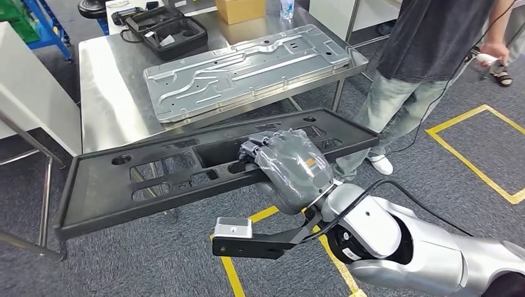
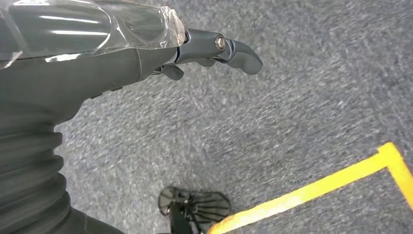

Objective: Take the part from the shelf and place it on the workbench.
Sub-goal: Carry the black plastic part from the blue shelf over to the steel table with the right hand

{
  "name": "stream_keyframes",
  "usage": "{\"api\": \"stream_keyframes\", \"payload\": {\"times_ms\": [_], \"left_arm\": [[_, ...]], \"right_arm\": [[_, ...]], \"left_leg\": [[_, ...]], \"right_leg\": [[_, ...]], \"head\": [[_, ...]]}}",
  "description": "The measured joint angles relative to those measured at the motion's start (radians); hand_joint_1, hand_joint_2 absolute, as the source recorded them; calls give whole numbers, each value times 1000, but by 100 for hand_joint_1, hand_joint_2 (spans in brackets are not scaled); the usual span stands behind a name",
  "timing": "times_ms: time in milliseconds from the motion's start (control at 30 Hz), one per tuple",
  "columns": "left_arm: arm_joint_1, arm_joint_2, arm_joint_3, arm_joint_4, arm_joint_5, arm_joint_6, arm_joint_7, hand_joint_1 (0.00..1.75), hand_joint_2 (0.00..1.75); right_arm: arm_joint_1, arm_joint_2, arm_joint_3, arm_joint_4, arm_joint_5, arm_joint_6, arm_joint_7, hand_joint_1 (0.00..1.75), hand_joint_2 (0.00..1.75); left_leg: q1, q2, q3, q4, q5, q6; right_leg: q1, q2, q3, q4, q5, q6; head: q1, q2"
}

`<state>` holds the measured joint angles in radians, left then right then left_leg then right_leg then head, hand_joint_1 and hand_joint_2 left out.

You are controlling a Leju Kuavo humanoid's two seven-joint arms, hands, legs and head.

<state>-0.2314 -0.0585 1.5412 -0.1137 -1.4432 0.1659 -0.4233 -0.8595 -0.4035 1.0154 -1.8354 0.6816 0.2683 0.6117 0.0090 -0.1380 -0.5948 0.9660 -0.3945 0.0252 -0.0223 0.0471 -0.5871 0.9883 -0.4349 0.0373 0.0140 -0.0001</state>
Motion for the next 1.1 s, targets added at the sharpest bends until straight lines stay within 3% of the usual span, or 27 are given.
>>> {"api": "stream_keyframes", "payload": {"times_ms": [33, 100, 133, 167, 233, 267, 300, 333, 400, 467, 567, 633, 700, 733, 767, 800, 867, 900, 967, 1033, 1100], "left_arm": [[3, 0, 0, 0, -2, 0, 1, 0, 175], [5, 0, 0, 0, -8, 0, 2, 0, 175], [3, -1, 0, 0, -11, 0, 2, 0, 175], [0, -1, 0, 0, -14, -1, 3, 0, 175], [-2, -1, 0, 0, -19, -7, 2, 0, 175], [-2, 0, 0, 0, -20, -12, 1, 0, 175], [-2, 1, 0, 0, -21, -21, 0, 0, 175], [-4, 2, 0, 0, -21, -32, -2, 0, 175], [-9, 5, 0, 0, -22, -59, -8, 0, 175], [-13, 6, 0, 0, -23, -78, -16, 0, 175], [-16, 8, 0, 0, -31, -82, -20, 0, 175], [-20, 8, 0, 0, -36, -82, -19, 0, 175], [-25, 8, 0, 0, -39, -82, -17, 0, 175], [-25, 8, 0, 0, -41, -82, -16, 0, 175], [-25, 8, 0, 0, -42, -82, -14, 0, 175], [-25, 8, 0, 0, -43, -83, -13, 0, 175], [-25, 7, 0, 0, -44, -85, -11, 0, 175], [-25, 7, 0, 0, -44, -85, -11, 0, 175], [-24, 7, 0, 0, -44, -85, -10, 0, 175], [-21, 7, 0, 0, -45, -86, -10, 0, 175], [-19, 7, 0, 0, -45, -87, -10, 0, 175]], "right_arm": [[1, 0, 0, -2, 0, 0, 0, 175, 175], [4, 1, -2, -6, 2, -2, 1, 175, 175], [8, 1, -3, -8, 2, -3, 1, 175, 175], [12, 1, -4, -11, 3, -5, 2, 175, 175], [24, 1, -4, -12, 6, -8, 2, 175, 175], [29, 0, -5, -12, 8, -10, 2, 175, 175], [33, 0, -6, -12, 11, -13, 2, 175, 175], [36, 0, -9, -13, 13, -15, 2, 175, 175], [39, 0, -16, -15, 21, -19, 2, 175, 175], [44, 0, -19, -17, 29, -20, 2, 175, 175], [50, -1, -25, -19, 37, -20, 2, 175, 175], [53, -3, -31, -20, 40, -18, 1, 175, 175], [60, -5, -32, -20, 41, -14, 1, 175, 175], [64, -6, -32, -20, 41, -12, 1, 175, 175], [67, -7, -32, -20, 41, -11, 1, 175, 175], [69, -8, -33, -21, 41, -10, 1, 175, 175], [70, -11, -35, -21, 41, -10, 1, 175, 175], [70, -13, -37, -21, 41, -10, 1, 175, 175], [72, -14, -40, -22, 41, -10, 1, 175, 175], [73, -14, -43, -24, 41, -10, 1, 175, 175], [73, -15, -45, -27, 42, -11, 1, 175, 175]], "left_leg": [[0, 10, -4, 5, -4, -5], [-1, 63, -33, 66, -39, -14], [-1, 96, -64, 130, -70, -18], [0, 115, -100, 203, -102, -22], [4, 126, -150, 302, -131, -27], [5, 128, -145, 292, -118, -28], [6, 130, -118, 241, -89, -27], [5, 136, -76, 160, -52, -24], [-2, 148, -9, 32, -10, -14], [-10, 151, 5, 0, -8, -5], [-7, 143, 18, -14, -4, 11], [-1, 138, 30, -23, -1, 22], [-2, 132, 34, -23, -4, 29], [-2, 127, 35, -23, -6, 30], [-1, 123, 37, -22, -8, 30], [-1, 117, 40, -21, -11, 28], [-2, 108, 47, -18, -19, 20], [-4, 105, 48, -16, -23, 15], [-7, 101, 47, -13, -30, 6], [-3, 102, 47, -14, -36, -2], [1, 111, 28, 30, -61, -13]], "right_leg": [[0, -11, 1, -2, 1, -6], [-2, -32, 4, -6, 2, -18], [-1, -41, 4, -6, 0, -21], [0, -50, 4, -6, -1, -23], [1, -67, 4, -5, -3, -24], [1, -73, 5, -5, -4, -23], [1, -78, 6, -5, -5, -22], [1, -82, 8, -5, -6, -20], [4, -86, 12, -6, -9, -13], [5, -88, 15, -8, -11, -4], [3, -84, 18, 2, -24, 12], [2, -69, -19, 91, -73, 17], [3, -59, -94, 237, -132, 20], [2, -58, -122, 284, -140, 21], [2, -58, -132, 290, -128, 21], [1, -58, -119, 253, -98, 21], [1, -54, -53, 102, -21, 19], [1, -51, -24, 39, 3, 16], [3, -47, -2, -14, 14, 9], [5, -49, -2, -15, 13, -2], [3, -51, 2, -17, 12, -13]], "head": [[0, 0], [-5, 0], [-8, 0], [-10, 0], [-11, 0], [-11, 0], [-11, 0], [-11, 0], [-11, 0], [-11, 0], [-10, 0], [-8, 0], [-5, 0], [-5, 0], [-5, 0], [-4, 0], [-3, 0], [-3, 0], [-4, 0], [-5, 0], [-7, 0]]}}
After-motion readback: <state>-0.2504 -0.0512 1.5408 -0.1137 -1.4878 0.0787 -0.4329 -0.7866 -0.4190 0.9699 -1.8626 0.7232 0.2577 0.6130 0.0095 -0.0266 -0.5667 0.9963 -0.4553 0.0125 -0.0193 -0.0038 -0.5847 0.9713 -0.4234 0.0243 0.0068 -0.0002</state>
